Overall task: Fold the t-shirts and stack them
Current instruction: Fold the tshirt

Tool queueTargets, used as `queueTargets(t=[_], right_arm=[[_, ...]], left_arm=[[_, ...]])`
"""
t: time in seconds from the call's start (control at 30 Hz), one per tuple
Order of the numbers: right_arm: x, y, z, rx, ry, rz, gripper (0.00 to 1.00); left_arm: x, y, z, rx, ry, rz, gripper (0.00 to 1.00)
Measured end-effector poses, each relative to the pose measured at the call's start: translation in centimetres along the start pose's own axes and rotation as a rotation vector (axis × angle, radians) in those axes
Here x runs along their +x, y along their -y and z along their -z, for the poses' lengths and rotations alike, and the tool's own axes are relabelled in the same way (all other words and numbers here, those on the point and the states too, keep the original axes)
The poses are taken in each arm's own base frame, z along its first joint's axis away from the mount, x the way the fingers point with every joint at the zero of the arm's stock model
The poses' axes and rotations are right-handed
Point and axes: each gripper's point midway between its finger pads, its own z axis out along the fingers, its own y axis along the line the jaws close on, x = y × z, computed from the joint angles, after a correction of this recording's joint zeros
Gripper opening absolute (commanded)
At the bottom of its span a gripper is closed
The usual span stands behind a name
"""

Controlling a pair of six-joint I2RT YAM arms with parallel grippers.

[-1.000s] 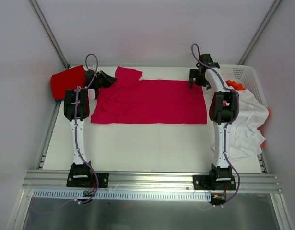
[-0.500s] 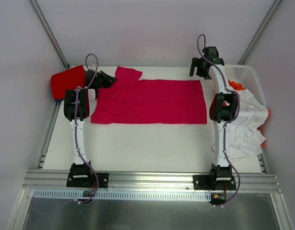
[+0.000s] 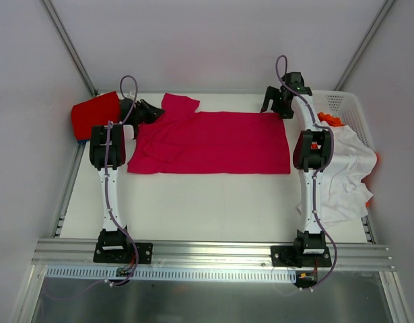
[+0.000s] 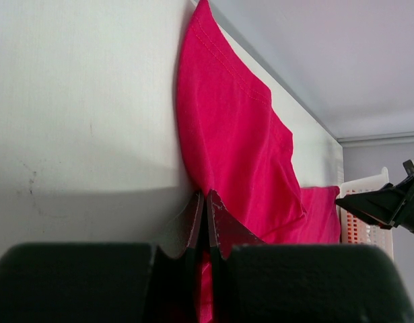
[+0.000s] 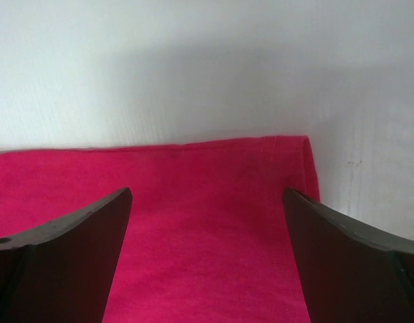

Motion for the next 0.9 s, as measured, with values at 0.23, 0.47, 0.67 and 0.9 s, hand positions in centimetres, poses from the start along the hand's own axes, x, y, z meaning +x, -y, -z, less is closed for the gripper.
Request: queueTargets(t=[0.23, 0.47, 0.67, 0.9], right_arm=[[0.7, 0.1, 0.2, -0.001, -0.031, -0.024, 0.65], [1.8, 1.4, 0.7, 0.027, -0.084, -0.062, 0.47], [3.4, 2.8, 1.5, 0.085, -0.157, -0.032, 0.6], [3.7, 3.8, 1.7, 0.193, -0.158, 0.068, 0.94]], left_arm=[[0.0, 0.0, 0.0, 0.0, 0.001, 0.0, 0.0], [0.0, 0.0, 0.0, 0.0, 0.001, 0.0, 0.0], [0.1, 0.0, 0.1, 0.0, 0.001, 0.001, 0.0], [-0.2, -0.2, 0.3, -0.002, 0.005, 0.004, 0.0]])
